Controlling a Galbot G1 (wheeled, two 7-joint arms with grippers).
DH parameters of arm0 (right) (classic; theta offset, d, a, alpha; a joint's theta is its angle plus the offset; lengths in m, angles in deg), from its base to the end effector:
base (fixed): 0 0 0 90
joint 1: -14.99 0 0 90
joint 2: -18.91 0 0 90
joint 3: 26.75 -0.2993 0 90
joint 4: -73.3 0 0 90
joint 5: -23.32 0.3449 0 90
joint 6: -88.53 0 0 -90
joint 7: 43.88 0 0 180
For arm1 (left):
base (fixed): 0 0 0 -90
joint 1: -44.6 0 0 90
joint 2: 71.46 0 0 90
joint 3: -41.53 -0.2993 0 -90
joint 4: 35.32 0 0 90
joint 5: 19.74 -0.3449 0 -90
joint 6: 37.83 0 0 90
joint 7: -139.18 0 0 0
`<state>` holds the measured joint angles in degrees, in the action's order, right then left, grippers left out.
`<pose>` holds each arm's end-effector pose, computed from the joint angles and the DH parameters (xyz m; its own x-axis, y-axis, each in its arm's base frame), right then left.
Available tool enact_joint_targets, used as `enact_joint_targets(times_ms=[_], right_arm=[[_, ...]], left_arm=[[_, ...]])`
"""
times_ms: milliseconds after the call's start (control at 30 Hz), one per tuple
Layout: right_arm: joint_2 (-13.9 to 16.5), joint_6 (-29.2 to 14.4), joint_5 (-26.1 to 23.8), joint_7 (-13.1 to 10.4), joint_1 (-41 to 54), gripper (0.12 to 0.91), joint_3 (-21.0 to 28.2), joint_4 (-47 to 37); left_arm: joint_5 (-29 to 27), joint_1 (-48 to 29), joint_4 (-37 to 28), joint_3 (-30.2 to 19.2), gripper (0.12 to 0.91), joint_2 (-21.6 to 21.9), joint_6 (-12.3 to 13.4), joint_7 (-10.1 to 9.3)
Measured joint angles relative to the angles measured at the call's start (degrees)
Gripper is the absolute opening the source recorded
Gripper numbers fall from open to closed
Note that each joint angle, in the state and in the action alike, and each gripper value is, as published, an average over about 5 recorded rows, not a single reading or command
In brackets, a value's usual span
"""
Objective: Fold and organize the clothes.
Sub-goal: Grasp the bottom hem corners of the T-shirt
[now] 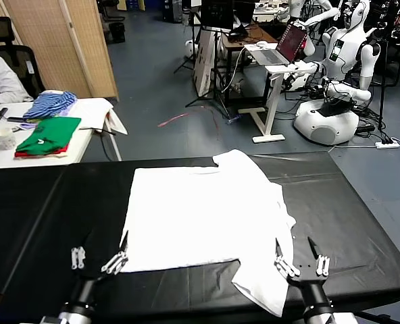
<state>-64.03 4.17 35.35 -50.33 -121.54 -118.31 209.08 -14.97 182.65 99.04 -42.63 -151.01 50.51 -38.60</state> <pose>0.1285 -0.0129 -0.2095 -0.9918 0.0328 0.1238 0.0444 0.9948 0.0919 0.1248 0.0352 -0.2176 -0.9915 0.0902 0.0936 0.1004 0.9888 0.1107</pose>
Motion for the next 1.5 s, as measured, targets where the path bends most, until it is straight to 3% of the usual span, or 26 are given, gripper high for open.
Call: enact_joint_targets(times_ms=[67,200,467,667,833,1100,1500], right_arm=[[-0.04,-0.10,0.28,-0.10,0.03,0.907,0.41,0.07],[-0.15,0.83,1.00,-0.74,-0.24,0.907,1.70,0.26],[-1.00,14.56,2.55,-4.32,-2.41,0.907,2.13,2.14],[-1.15,20.19,2.04,-6.65,-3.94,0.907,3.11,2.86],[-1.83,22.73,1.51,-7.75,-5.04,0.907,5.10,2.70],[-2.12,23.35,1.86,-9.26,-6.44,0.907,7.04,1.91],[-1.66,23.12,5.70,-9.65,-7.08,0.907,7.08,2.10]], left_arm=[[0.20,-0.24,0.28,-0.26,0.907,0.06,-1.11,-0.16],[3.62,-1.53,0.99,-0.78,0.907,0.31,-7.14,-0.58],[9.03,-4.01,0.17,-0.86,0.907,0.99,-16.26,0.04],[8.17,-4.63,-0.47,-1.45,0.907,1.18,-20.91,0.46],[7.09,-5.14,-1.64,-1.44,0.907,1.72,-22.61,1.25],[8.56,-5.45,-2.72,-1.27,0.907,2.08,-24.89,-1.23],[7.26,-5.28,-4.81,-1.04,0.907,1.82,-28.12,-3.05]])
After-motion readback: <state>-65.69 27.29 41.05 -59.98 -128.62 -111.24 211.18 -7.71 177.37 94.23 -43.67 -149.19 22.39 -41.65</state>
